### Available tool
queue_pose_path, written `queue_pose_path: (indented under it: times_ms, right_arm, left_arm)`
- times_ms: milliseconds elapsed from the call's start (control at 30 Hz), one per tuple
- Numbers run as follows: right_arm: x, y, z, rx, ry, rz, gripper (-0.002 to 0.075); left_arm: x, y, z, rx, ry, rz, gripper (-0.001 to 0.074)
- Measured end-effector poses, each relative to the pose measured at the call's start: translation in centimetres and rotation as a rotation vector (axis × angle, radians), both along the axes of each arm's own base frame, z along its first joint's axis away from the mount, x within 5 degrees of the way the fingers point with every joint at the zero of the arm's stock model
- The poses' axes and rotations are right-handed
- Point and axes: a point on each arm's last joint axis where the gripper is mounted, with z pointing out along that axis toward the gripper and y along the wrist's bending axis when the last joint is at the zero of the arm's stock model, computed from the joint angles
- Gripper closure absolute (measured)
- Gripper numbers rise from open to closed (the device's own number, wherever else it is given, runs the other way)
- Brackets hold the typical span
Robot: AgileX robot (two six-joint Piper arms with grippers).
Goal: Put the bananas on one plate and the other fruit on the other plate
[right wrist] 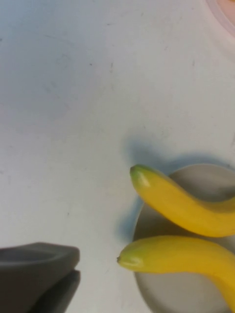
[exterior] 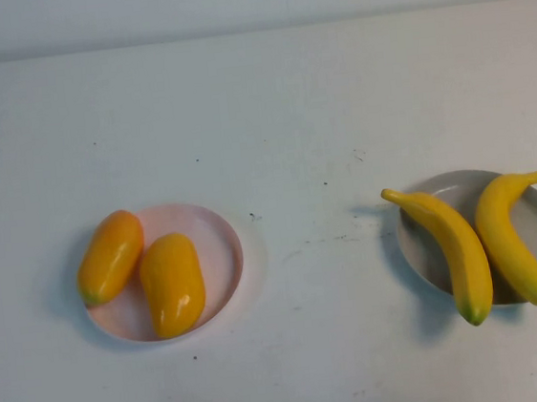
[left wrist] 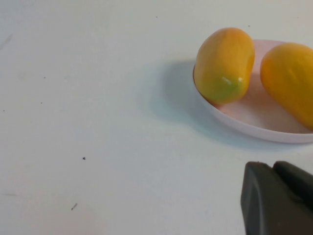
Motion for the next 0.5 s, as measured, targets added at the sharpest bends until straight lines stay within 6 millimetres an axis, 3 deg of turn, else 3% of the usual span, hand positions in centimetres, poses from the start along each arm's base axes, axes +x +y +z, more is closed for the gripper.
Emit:
queue_pose_path:
  times_ms: [233, 500]
  right_arm:
    - [0.8, 0.1, -3.9, 0.067, -0.125, -0.026, 0.0741]
    - [-1.0, -3.5, -8.2, 0.189, -0.425, -0.371, 0.0741]
  left_arm:
    - [0.0, 0.0, 0.0, 0.000, 0.000, 0.000, 0.0735]
    - [0.0, 0.0, 0.0, 0.000, 0.000, 0.000, 0.0735]
